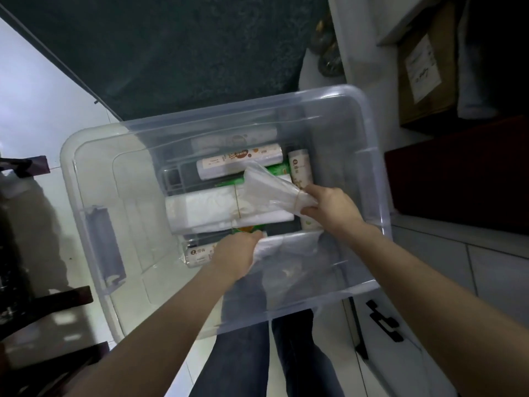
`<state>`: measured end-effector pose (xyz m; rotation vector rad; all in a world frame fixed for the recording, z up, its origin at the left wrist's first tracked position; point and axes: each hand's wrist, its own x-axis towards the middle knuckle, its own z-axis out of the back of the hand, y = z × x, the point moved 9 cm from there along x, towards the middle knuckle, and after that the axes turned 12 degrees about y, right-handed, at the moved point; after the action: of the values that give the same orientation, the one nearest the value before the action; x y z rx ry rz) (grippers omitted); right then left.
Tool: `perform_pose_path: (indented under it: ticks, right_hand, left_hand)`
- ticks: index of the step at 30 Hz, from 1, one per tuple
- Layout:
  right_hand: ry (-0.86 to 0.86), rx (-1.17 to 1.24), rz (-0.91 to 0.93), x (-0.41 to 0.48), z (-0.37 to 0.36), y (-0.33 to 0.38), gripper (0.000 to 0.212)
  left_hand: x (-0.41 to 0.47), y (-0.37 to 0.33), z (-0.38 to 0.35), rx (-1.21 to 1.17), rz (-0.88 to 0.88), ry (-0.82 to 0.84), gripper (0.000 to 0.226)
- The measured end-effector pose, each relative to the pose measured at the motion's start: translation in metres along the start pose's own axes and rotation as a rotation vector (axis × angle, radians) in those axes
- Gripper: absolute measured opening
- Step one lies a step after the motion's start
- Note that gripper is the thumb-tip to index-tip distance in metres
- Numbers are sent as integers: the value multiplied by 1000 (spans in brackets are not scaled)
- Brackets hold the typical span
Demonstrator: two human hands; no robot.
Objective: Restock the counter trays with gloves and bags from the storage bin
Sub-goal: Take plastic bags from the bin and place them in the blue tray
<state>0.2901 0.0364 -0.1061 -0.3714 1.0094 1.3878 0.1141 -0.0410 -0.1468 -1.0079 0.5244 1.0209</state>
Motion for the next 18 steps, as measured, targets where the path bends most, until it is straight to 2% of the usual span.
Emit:
perform_pose_path:
  ticks: [5, 10, 14, 18]
  right_hand:
    - [-81, 57, 38, -37, 30, 2, 32]
    - [-101, 7, 177, -95, 62, 18, 31]
    - [-185, -169, 331, -151, 87, 51, 27]
    - [-295, -352, 444, -204, 113, 83, 20]
  left_hand:
    - [-24, 29, 42, -206, 31, -52, 31]
    - [-62, 45, 114, -238, 48, -162, 29]
    - [-91, 13, 176, -179, -18, -212, 28]
    - [-124, -63, 228, -41, -177, -191, 22]
